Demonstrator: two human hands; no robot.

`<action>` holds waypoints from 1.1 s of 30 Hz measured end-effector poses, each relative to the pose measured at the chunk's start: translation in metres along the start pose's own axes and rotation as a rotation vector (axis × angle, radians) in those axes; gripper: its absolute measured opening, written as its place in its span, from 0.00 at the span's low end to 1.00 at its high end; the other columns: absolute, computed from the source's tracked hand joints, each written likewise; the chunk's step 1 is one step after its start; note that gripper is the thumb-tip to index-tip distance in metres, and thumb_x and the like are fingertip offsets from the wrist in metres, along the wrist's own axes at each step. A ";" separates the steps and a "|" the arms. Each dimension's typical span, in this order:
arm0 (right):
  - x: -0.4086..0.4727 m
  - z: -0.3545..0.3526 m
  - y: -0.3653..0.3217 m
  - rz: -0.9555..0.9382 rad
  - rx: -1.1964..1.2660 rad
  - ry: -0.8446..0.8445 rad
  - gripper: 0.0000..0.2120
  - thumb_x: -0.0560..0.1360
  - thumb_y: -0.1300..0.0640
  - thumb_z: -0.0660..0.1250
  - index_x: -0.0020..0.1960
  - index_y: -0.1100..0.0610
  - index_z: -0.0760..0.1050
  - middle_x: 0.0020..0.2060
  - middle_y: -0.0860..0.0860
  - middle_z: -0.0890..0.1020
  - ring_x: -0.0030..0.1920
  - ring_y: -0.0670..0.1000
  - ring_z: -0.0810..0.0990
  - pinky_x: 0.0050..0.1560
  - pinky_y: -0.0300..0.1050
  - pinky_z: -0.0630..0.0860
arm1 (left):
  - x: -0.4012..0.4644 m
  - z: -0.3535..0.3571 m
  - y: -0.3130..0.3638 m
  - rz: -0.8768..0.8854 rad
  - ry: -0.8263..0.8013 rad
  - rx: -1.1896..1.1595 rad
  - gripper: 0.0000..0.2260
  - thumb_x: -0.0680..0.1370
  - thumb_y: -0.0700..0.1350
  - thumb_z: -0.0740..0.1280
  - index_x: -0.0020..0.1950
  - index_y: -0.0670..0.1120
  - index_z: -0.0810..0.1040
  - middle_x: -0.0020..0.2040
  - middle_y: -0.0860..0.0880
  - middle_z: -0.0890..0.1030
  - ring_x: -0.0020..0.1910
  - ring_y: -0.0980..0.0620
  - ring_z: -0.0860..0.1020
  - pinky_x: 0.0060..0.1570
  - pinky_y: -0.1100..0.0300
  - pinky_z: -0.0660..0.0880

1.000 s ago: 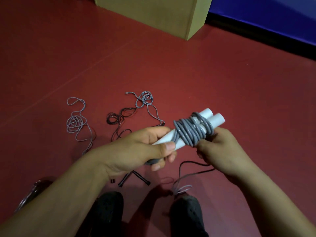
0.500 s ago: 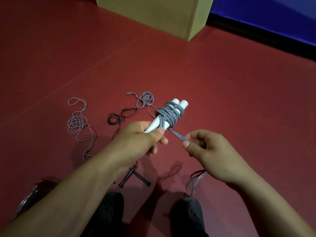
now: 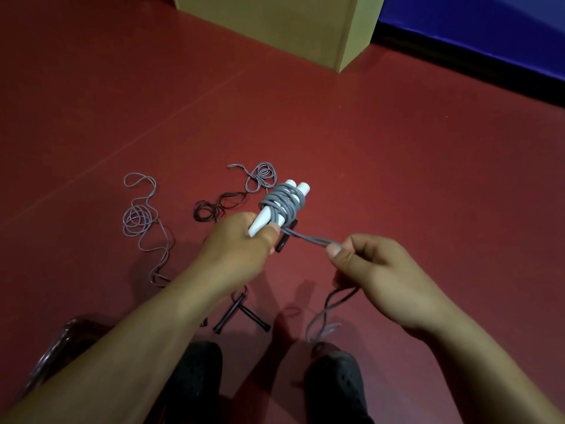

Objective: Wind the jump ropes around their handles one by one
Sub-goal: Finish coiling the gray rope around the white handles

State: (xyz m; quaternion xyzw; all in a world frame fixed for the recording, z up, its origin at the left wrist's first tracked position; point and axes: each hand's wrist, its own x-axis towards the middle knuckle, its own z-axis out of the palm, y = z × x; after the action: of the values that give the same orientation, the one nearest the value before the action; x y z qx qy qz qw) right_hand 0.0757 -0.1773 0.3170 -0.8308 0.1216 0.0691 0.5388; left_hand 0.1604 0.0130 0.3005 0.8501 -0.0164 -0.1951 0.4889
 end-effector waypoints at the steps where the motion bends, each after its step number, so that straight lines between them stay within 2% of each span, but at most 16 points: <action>1: 0.000 0.000 -0.002 -0.004 0.077 -0.001 0.19 0.76 0.46 0.68 0.33 0.57 0.73 0.31 0.56 0.83 0.34 0.51 0.77 0.42 0.53 0.73 | 0.001 -0.001 0.000 0.001 0.009 0.012 0.15 0.79 0.50 0.65 0.37 0.42 0.76 0.27 0.52 0.72 0.28 0.50 0.70 0.35 0.55 0.67; 3: -0.001 0.001 -0.005 -0.012 0.243 -0.012 0.18 0.74 0.47 0.65 0.29 0.54 0.71 0.26 0.53 0.79 0.32 0.53 0.75 0.43 0.55 0.73 | 0.002 -0.003 0.000 -0.008 0.010 0.018 0.15 0.79 0.50 0.65 0.39 0.40 0.77 0.26 0.52 0.72 0.27 0.51 0.68 0.33 0.57 0.66; 5: -0.001 0.002 -0.006 -0.040 0.378 -0.019 0.17 0.74 0.49 0.64 0.28 0.52 0.67 0.22 0.50 0.69 0.28 0.52 0.67 0.38 0.61 0.72 | 0.000 -0.004 0.002 -0.004 -0.005 0.045 0.14 0.79 0.49 0.66 0.39 0.40 0.77 0.27 0.52 0.71 0.24 0.54 0.66 0.29 0.62 0.64; 7: -0.001 0.002 -0.007 -0.072 0.390 -0.009 0.17 0.74 0.49 0.65 0.29 0.53 0.66 0.24 0.50 0.64 0.27 0.51 0.62 0.32 0.60 0.64 | -0.002 -0.003 0.003 0.020 -0.018 0.088 0.13 0.79 0.48 0.66 0.40 0.39 0.78 0.28 0.51 0.71 0.23 0.55 0.65 0.25 0.63 0.63; 9: -0.001 0.003 -0.008 -0.105 0.338 -0.010 0.18 0.72 0.45 0.67 0.31 0.53 0.67 0.26 0.50 0.63 0.29 0.50 0.60 0.30 0.55 0.59 | -0.003 -0.002 0.003 0.033 -0.019 0.157 0.12 0.78 0.48 0.67 0.41 0.40 0.78 0.29 0.50 0.72 0.26 0.53 0.67 0.27 0.61 0.64; 12: -0.002 0.006 -0.008 -0.176 0.271 -0.024 0.17 0.74 0.46 0.66 0.32 0.53 0.67 0.27 0.46 0.63 0.29 0.45 0.60 0.30 0.42 0.59 | -0.002 -0.001 0.001 0.043 -0.038 0.265 0.13 0.76 0.49 0.68 0.36 0.42 0.75 0.27 0.50 0.71 0.29 0.47 0.68 0.31 0.58 0.64; 15: -0.003 0.008 -0.009 -0.213 0.239 -0.047 0.15 0.75 0.51 0.65 0.32 0.54 0.66 0.27 0.45 0.63 0.29 0.43 0.60 0.30 0.37 0.59 | -0.004 0.000 0.001 0.030 -0.072 0.329 0.16 0.74 0.48 0.70 0.29 0.45 0.70 0.24 0.52 0.68 0.26 0.49 0.67 0.28 0.60 0.61; 18: -0.004 0.009 -0.012 -0.225 0.219 -0.058 0.16 0.75 0.51 0.64 0.32 0.54 0.67 0.27 0.45 0.63 0.30 0.42 0.61 0.29 0.37 0.59 | -0.007 0.000 0.002 0.037 -0.148 0.412 0.15 0.73 0.49 0.71 0.31 0.45 0.72 0.25 0.51 0.70 0.27 0.50 0.68 0.28 0.61 0.62; 23: -0.002 0.007 -0.010 -0.213 0.141 0.025 0.21 0.77 0.49 0.64 0.34 0.64 0.68 0.26 0.49 0.67 0.28 0.44 0.64 0.30 0.38 0.63 | -0.014 0.001 0.005 0.134 -0.406 0.473 0.14 0.74 0.52 0.71 0.33 0.47 0.74 0.23 0.54 0.69 0.24 0.55 0.66 0.25 0.62 0.63; 27: 0.001 0.003 0.000 -0.234 -0.027 0.131 0.18 0.79 0.48 0.64 0.37 0.59 0.72 0.26 0.44 0.67 0.29 0.42 0.65 0.30 0.43 0.64 | -0.021 0.000 0.010 0.197 -0.581 0.471 0.08 0.74 0.54 0.71 0.38 0.53 0.78 0.26 0.55 0.72 0.25 0.56 0.69 0.29 0.63 0.66; 30: 0.002 -0.003 0.005 -0.274 -0.221 0.184 0.15 0.77 0.44 0.64 0.39 0.53 0.76 0.27 0.45 0.71 0.29 0.41 0.67 0.32 0.45 0.67 | -0.025 -0.002 0.015 0.204 -0.696 0.396 0.06 0.74 0.53 0.72 0.39 0.54 0.79 0.29 0.54 0.74 0.27 0.56 0.70 0.31 0.61 0.68; 33: 0.001 -0.014 0.005 -0.252 -0.282 0.169 0.13 0.74 0.41 0.65 0.38 0.49 0.79 0.28 0.47 0.75 0.29 0.40 0.69 0.34 0.47 0.70 | -0.027 -0.005 0.018 0.220 -0.797 0.332 0.06 0.74 0.53 0.72 0.42 0.53 0.80 0.32 0.52 0.74 0.30 0.54 0.70 0.34 0.56 0.67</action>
State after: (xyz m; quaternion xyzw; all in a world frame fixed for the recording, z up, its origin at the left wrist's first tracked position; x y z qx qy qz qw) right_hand 0.0755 -0.1916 0.3181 -0.9095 0.0508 -0.0525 0.4093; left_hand 0.1400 0.0138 0.3264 0.7688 -0.3248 -0.4490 0.3191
